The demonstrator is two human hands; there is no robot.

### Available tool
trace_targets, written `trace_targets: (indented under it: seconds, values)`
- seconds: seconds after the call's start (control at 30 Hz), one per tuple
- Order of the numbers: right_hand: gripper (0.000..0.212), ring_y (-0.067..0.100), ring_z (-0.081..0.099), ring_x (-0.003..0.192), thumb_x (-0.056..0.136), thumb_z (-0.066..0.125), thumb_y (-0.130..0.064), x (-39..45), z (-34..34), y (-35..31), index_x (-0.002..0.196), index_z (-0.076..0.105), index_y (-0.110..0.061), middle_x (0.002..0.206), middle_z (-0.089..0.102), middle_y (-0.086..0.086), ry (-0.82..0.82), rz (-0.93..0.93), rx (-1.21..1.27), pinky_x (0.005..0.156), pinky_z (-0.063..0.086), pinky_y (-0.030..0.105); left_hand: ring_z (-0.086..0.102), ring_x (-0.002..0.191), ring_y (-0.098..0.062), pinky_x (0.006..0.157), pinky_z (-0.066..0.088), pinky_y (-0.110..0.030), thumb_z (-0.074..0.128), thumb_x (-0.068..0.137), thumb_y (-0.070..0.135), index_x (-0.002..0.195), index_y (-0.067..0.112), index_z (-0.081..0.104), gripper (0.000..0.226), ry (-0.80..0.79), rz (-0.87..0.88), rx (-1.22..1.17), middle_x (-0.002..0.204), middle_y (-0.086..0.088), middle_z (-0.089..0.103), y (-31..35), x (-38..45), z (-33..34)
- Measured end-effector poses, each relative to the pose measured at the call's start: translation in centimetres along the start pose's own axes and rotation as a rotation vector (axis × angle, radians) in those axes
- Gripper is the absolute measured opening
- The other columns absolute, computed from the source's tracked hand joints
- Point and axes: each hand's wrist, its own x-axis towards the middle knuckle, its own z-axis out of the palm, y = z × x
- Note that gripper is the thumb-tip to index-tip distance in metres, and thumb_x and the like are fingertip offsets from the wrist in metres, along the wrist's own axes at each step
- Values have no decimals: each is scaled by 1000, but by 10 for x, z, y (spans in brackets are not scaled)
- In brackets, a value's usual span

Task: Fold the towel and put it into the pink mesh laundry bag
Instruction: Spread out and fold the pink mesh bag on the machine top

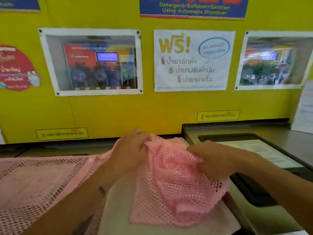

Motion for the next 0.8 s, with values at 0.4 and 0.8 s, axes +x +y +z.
trace_targets:
  seconds: [0.4,0.8]
  values:
    - [36,16,57,61,85,56,-10,55,-35,-56,114,50,-30,89,61,3,457,-15,667,51,42,32,53,115,-17,92,50,-39,68,68,64,133,33,32,81,-521,-473,-14,130,7,47,47,-42,-45]
    - [52,14,65,105,86,71,-30,84,-29,-70,133,49,-36,117,66,-3,66,-131,688,92,49,34,56,75,-10,58,37,-24,55,96,36,82,23,59,20,5,-438,-16,83,6,62,-48,-52,-89]
